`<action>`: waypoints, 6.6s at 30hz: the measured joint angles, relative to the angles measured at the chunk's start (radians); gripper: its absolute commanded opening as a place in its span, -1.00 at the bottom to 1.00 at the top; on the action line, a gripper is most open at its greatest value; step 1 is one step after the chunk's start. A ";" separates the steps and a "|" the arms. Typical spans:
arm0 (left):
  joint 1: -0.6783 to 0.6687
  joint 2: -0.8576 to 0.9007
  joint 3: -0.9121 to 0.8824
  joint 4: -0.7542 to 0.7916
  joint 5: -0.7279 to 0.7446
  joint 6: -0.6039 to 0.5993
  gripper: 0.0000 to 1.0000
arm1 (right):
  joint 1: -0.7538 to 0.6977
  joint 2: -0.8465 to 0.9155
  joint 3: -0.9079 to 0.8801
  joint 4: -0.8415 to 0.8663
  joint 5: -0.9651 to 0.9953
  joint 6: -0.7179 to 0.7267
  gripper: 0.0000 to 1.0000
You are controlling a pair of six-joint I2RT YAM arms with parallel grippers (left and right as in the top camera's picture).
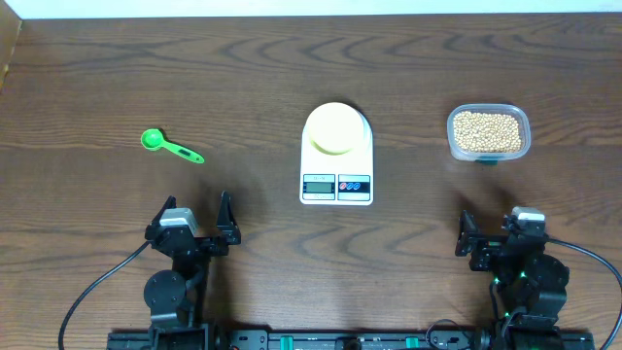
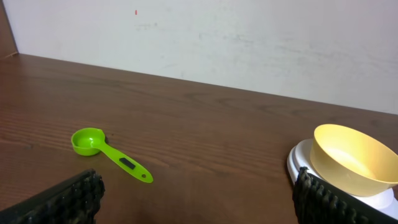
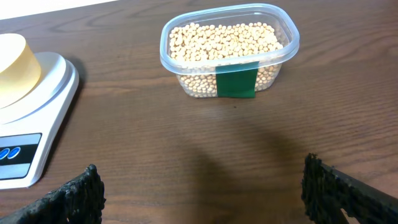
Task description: Scoop item into bowl and weigh 50g on scale
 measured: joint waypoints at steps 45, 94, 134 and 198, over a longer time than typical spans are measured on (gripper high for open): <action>0.000 0.000 0.000 0.000 0.000 0.000 0.99 | 0.000 0.000 0.000 0.000 0.000 0.000 0.99; 0.070 1.413 1.541 -1.030 -0.286 0.005 0.96 | 0.033 1.294 1.296 -0.494 -0.518 -0.193 0.98; 0.337 2.014 1.541 -0.697 -0.235 0.132 0.96 | 0.149 1.370 1.297 -0.382 -0.264 -0.060 0.99; -0.120 1.769 1.572 -0.502 0.503 -0.431 -0.86 | 0.243 1.370 1.297 -0.148 -0.699 0.169 0.88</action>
